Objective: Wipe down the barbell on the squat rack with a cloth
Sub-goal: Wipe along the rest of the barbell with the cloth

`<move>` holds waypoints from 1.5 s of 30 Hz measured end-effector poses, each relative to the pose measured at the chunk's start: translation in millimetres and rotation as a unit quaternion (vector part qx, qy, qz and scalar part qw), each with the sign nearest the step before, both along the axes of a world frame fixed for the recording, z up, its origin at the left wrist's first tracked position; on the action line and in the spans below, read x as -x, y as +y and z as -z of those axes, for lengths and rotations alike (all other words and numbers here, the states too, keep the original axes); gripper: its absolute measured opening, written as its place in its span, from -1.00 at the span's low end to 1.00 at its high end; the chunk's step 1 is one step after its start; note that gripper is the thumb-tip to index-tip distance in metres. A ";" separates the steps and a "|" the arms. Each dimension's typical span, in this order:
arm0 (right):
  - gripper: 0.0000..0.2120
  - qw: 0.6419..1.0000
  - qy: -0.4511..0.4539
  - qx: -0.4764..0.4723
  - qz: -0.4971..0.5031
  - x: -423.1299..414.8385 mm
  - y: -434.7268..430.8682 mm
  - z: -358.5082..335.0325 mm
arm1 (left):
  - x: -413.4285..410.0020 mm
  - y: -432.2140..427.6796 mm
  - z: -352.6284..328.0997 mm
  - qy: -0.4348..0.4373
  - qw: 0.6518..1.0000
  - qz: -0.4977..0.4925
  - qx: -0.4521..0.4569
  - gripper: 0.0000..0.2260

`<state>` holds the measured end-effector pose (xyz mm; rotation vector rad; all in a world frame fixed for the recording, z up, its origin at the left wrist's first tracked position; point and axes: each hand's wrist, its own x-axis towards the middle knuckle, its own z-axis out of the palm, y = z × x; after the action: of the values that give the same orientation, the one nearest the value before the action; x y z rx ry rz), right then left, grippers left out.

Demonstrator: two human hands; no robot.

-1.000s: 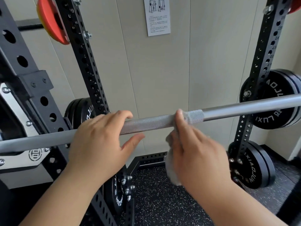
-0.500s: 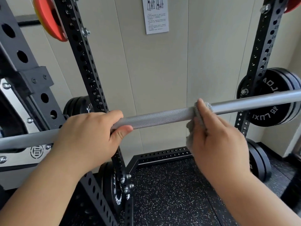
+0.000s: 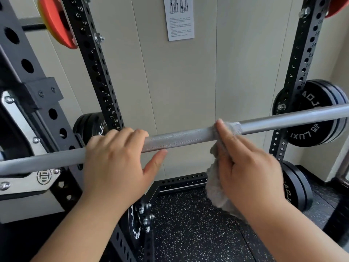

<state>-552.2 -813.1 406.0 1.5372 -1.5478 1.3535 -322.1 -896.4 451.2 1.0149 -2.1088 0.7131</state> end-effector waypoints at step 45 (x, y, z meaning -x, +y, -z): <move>-0.61 0.996 -0.076 0.001 -0.039 -32.9 -11.1 16.1 | -6.2 0.1 2.6 0.036 0.999 -0.013 -0.006 -0.51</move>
<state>-519.3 -824.2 389.9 1.5393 -1.5886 1.5472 -315.8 -896.3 448.5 1.0610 -2.0442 0.6678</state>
